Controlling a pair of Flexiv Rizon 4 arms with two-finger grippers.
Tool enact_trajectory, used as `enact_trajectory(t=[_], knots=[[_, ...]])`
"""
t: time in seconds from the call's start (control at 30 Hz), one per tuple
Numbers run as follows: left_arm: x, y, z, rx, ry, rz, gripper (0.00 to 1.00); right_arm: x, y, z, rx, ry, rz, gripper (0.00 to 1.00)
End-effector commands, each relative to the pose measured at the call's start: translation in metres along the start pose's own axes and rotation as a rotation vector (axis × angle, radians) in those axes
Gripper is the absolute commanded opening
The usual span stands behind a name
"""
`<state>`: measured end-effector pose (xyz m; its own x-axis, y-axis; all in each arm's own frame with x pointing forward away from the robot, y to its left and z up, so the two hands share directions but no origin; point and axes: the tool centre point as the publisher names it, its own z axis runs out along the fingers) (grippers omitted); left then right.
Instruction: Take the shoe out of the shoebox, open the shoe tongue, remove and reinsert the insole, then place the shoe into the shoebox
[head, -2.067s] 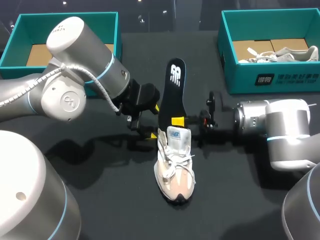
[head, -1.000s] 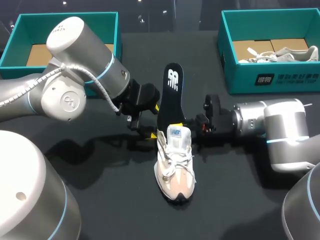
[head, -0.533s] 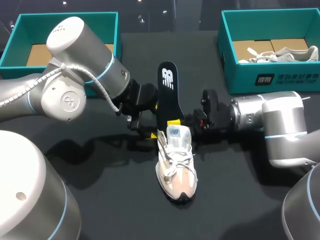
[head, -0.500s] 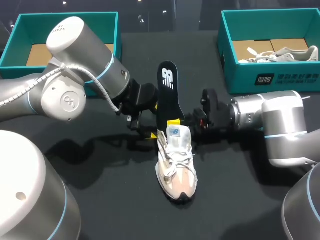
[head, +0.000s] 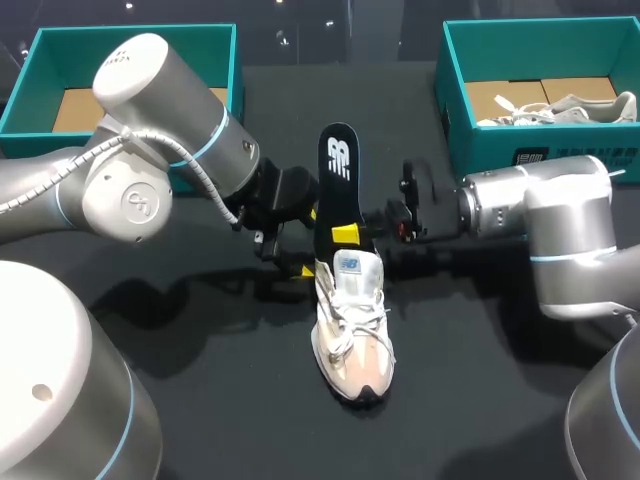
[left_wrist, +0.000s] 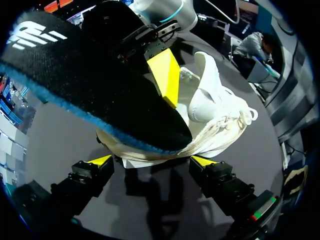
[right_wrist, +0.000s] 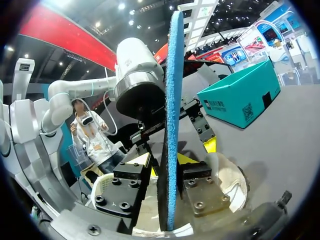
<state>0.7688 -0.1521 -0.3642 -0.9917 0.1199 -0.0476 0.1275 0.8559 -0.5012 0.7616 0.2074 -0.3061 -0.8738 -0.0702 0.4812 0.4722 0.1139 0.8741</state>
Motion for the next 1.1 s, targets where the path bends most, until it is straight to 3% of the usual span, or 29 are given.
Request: enact_trajectory(t=[0.03, 0.17, 0.23, 0.53, 0.8, 1.1], knots=[[0.000, 0.000, 0.001, -0.003, 0.000, 0.000, 1.00, 0.001, 0.014, -0.001, 0.013, -0.016, -0.004, 0.28], [0.000, 0.000, 0.001, -0.003, 0.000, 0.000, 1.00, -0.003, 0.019, -0.002, 0.012, -0.037, -0.004, 0.19], [0.000, 0.000, 0.001, -0.003, 0.000, 0.000, 1.00, -0.007, 0.022, -0.002, 0.012, -0.045, 0.001, 0.00], [0.000, 0.000, 0.001, -0.003, 0.000, 0.000, 1.00, -0.012, 0.004, -0.005, 0.029, -0.090, 0.064, 0.00], [0.000, 0.000, 0.001, -0.003, 0.000, 0.000, 1.00, -0.007, -0.023, -0.009, 0.022, -0.109, 0.128, 0.00], [0.000, 0.000, 0.001, -0.003, 0.000, 0.000, 1.00, 0.001, -0.035, -0.005, 0.044, -0.100, 0.176, 0.00]])
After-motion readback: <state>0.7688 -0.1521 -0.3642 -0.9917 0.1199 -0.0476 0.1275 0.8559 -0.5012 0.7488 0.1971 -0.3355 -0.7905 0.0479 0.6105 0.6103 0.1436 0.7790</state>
